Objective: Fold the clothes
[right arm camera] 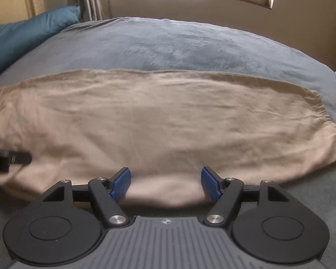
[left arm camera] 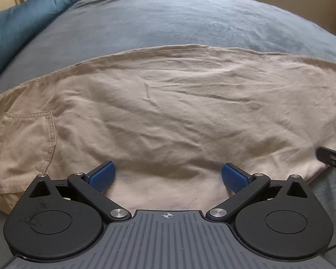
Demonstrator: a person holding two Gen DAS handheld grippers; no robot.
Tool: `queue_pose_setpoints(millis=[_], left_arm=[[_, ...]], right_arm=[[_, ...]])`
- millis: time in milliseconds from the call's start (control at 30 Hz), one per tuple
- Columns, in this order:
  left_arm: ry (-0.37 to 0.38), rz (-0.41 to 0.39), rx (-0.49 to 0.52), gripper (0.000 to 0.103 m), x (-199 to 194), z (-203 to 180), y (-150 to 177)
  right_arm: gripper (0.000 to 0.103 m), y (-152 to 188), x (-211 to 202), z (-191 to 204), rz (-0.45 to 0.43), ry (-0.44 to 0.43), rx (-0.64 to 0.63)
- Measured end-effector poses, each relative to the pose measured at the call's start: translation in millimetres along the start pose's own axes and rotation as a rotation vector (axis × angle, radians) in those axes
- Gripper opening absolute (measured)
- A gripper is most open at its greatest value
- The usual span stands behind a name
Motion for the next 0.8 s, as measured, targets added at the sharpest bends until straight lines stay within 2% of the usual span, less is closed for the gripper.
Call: queue_pose_setpoints(millis=[100,200,300,533,800], left_arm=[[-0.005,0.010,0.000,0.103,0.3,0.0,-1.9],[-0.010,0.018,-0.002,0.103,0.3,0.8,-3.1],[-0.016,0.016,-0.001,0.103,0.5,-0.7,-2.4],[-0.015,0.015,0.000,0.103,1.3,0.0,-2.3],[-0.007,0.019,-0.008,0.103,2.8,1.7,-2.3]], right_arm=[[0.072,-0.3,-12.6,-4.3,0.005,-0.025,0.016],[0.072,-15.3,-22.1,-8.0,-0.039,-0.050,0.031],[0.072,-33.4,-12.5,-11.3,-0.069,-0.027,0.030],[0.072,-43.6,25.8,-39.1,-0.072,0.062,0.043],[0.074,-22.0,-1.6,-98.8,-0.101,0.073,0.269]])
Point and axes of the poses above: each gripper's, at about its wrist camera, not at the fingertips, and x roughly the way its jaws point, z to its left, y to its underside, the point moved 5 cm from there along x, roughly the way its jaws point, and after that the axes turned 5 degrees about -z, right-handed, at the moved point
